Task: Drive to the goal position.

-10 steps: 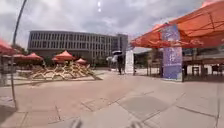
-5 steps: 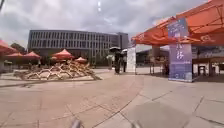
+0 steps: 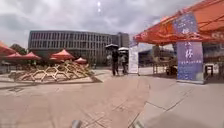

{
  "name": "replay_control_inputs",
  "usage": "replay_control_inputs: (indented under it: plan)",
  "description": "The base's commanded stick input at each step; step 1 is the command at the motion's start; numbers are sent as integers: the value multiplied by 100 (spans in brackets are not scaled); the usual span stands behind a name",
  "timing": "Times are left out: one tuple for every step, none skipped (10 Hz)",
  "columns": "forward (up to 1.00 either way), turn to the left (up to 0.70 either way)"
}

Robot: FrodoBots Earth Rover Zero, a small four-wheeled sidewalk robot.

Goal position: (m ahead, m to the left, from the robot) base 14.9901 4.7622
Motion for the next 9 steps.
replay_control_inputs:
  plan:
    - [85,3]
    - [85,1]
    - [85,1]
    - [85,1]
    - [85,0]
    - [85,1]
    - [85,0]
    - [85,0]
    - [85,0]
